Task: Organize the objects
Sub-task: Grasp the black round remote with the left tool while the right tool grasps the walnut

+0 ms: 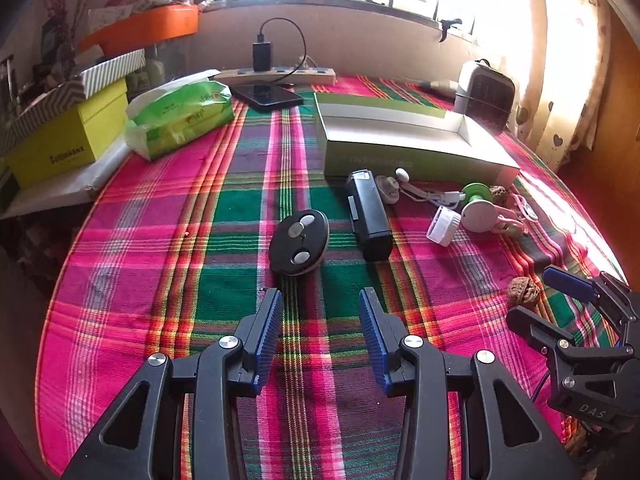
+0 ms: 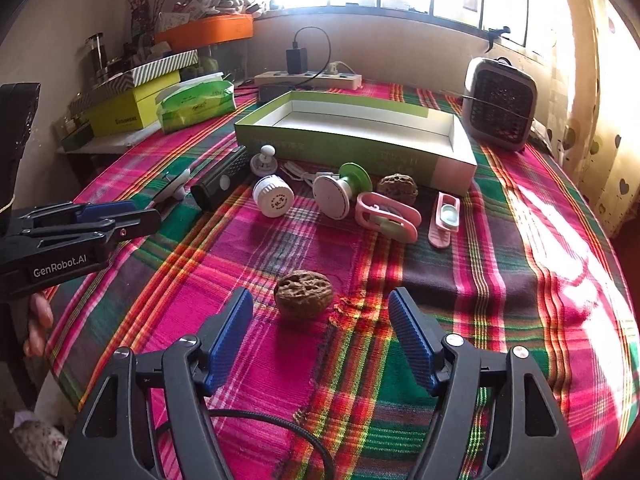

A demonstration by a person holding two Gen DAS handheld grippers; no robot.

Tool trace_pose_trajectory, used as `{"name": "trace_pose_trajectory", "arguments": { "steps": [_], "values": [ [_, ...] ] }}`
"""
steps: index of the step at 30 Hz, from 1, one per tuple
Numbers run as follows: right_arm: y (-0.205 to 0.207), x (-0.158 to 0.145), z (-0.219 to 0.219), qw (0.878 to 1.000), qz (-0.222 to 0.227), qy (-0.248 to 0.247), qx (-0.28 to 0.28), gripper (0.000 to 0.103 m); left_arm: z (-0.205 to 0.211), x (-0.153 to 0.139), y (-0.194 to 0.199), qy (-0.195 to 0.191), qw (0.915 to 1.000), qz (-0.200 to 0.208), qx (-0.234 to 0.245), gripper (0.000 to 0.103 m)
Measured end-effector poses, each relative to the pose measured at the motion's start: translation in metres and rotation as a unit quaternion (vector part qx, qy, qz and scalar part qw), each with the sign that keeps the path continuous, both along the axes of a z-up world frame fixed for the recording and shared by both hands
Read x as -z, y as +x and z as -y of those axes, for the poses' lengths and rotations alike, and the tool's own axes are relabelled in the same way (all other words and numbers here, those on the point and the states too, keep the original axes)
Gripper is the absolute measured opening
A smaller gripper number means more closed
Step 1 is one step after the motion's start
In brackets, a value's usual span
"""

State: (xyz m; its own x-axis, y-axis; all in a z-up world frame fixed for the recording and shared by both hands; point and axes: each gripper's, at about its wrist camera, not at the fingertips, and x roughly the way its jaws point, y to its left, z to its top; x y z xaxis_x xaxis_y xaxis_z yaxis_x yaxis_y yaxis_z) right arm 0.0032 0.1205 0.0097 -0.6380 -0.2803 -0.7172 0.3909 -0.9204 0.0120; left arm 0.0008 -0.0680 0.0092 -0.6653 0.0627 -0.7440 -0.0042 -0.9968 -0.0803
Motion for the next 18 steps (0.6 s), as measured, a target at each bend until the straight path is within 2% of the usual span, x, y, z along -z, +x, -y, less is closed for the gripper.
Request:
{"name": "trace_pose_trajectory", "arguments": {
  "steps": [4, 11, 18],
  "values": [
    [-0.005, 0.003, 0.001, 1.0, 0.01, 0.0, 0.002, 0.063, 0.004, 0.002, -0.006, 0.002, 1.0, 0.001, -0.001, 0.038],
    [-0.01, 0.004, 0.001, 1.0, 0.016, 0.001, 0.009, 0.06, 0.008, 0.002, -0.02, -0.007, 1.0, -0.001, 0.004, 0.038],
    [-0.013, 0.003, -0.001, 1.0, 0.017, -0.003, 0.024, 0.05, 0.011, 0.005, -0.031, -0.012, 0.9999, 0.004, 0.003, 0.038]
  ]
}}
